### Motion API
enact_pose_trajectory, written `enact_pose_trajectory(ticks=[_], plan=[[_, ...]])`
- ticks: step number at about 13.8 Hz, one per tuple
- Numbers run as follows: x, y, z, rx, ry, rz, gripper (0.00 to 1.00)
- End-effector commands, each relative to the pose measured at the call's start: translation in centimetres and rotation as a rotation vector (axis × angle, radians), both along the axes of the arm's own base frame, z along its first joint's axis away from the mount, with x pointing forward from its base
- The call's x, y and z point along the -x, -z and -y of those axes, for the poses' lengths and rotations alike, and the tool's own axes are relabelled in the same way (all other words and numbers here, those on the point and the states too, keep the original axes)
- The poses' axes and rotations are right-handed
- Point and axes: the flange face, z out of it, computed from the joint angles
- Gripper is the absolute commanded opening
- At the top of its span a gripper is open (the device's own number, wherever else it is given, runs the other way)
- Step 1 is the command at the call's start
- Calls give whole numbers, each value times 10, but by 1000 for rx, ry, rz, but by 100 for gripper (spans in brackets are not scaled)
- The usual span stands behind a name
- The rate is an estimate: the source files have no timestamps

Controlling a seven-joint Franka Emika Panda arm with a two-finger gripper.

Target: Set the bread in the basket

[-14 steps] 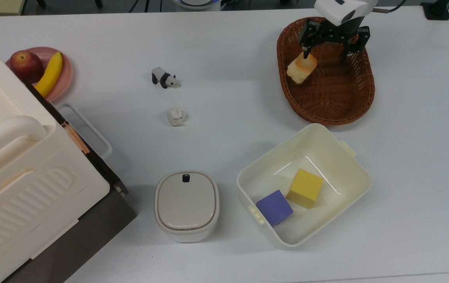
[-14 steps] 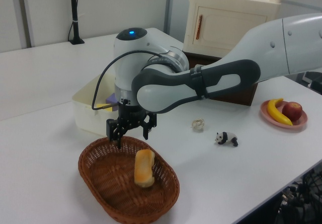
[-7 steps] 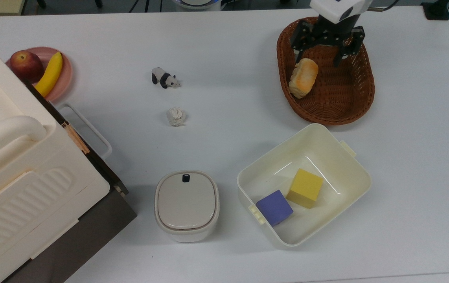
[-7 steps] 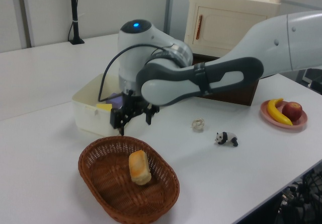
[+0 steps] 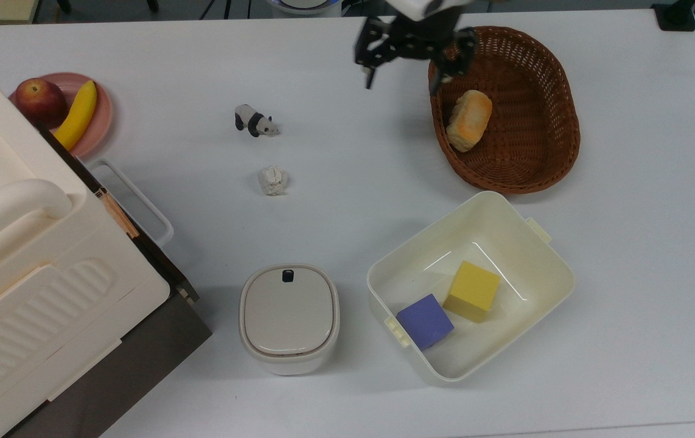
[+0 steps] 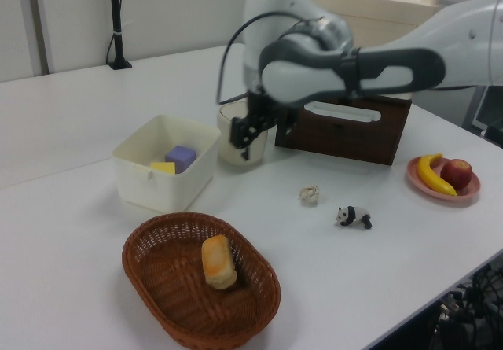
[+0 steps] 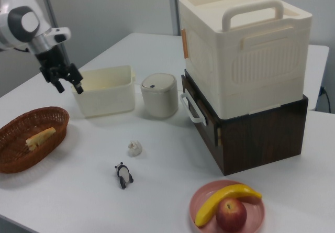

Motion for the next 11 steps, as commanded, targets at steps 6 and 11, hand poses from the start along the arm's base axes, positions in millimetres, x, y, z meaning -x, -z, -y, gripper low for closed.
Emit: enact_pose_trajectory(ticks=[6, 11], plan=[[24, -71, 126, 4, -149, -167, 100], [21, -93, 155, -120, -68, -108, 100]])
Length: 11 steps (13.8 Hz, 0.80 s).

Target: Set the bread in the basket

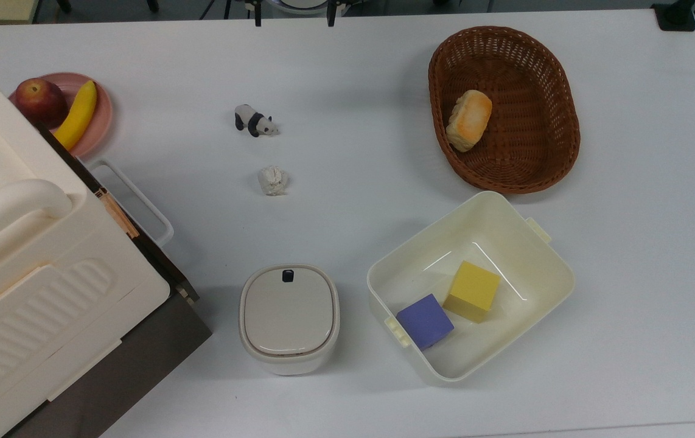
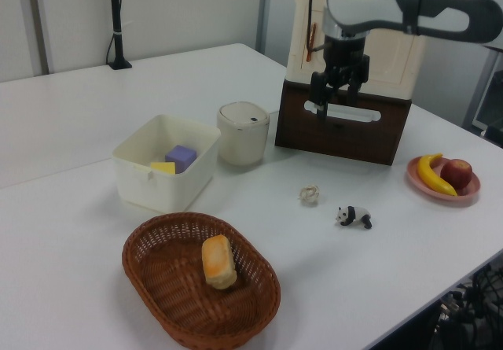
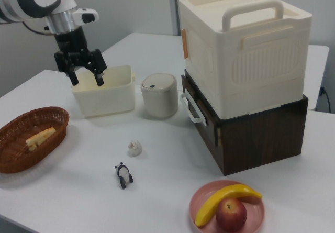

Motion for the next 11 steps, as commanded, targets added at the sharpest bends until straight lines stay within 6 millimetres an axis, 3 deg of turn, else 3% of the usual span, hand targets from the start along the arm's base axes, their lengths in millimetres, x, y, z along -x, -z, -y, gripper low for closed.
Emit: enact_pose_trajectory(ticks=[1, 11], plan=[[1, -15, 15, -83, 29, 24, 100], [2, -13, 10, -110, 69, 15, 100]])
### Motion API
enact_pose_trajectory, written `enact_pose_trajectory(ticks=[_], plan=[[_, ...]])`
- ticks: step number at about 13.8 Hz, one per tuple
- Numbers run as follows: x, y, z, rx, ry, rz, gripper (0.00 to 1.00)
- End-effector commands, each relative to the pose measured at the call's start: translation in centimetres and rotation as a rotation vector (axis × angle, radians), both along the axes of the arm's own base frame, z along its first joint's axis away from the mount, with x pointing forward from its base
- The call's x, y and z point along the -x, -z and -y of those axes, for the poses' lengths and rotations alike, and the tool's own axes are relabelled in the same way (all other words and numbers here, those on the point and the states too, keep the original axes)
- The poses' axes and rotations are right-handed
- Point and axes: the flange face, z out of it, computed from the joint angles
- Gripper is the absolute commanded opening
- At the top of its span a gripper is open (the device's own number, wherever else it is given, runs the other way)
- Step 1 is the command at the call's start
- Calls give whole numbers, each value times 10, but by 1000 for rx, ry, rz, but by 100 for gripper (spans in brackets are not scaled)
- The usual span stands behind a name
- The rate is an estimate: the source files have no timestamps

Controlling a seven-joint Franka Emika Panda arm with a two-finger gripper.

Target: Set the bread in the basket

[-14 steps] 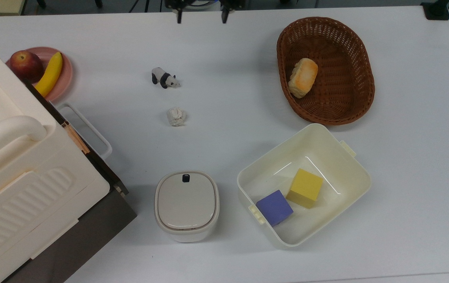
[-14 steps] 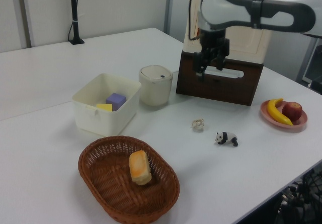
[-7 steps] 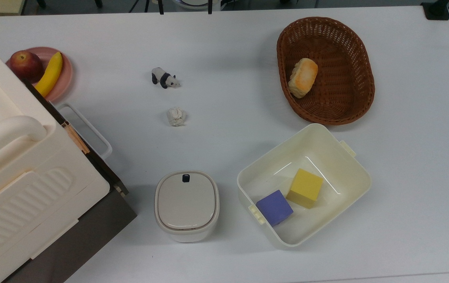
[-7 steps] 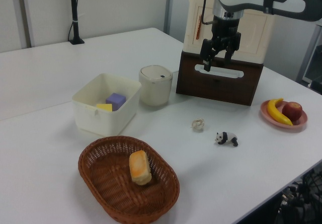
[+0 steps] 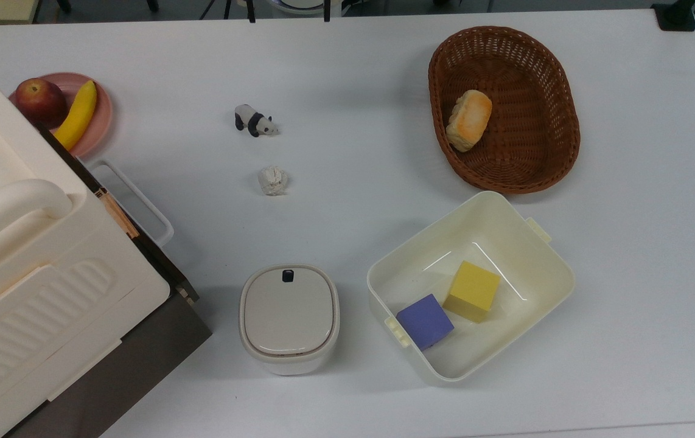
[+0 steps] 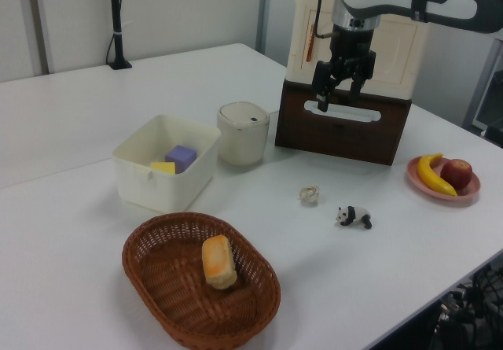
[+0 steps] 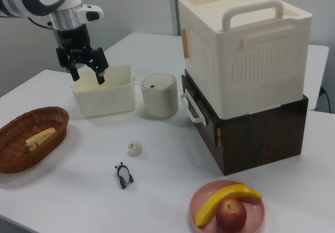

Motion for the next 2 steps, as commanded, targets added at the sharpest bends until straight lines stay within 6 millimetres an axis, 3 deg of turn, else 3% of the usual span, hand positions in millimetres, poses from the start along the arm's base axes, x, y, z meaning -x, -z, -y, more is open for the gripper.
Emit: enact_pose_trajectory(ticks=[1, 2], plan=[[4, -5, -3, -47, 32, 0, 100], [4, -5, -3, -49, 32, -1, 100]])
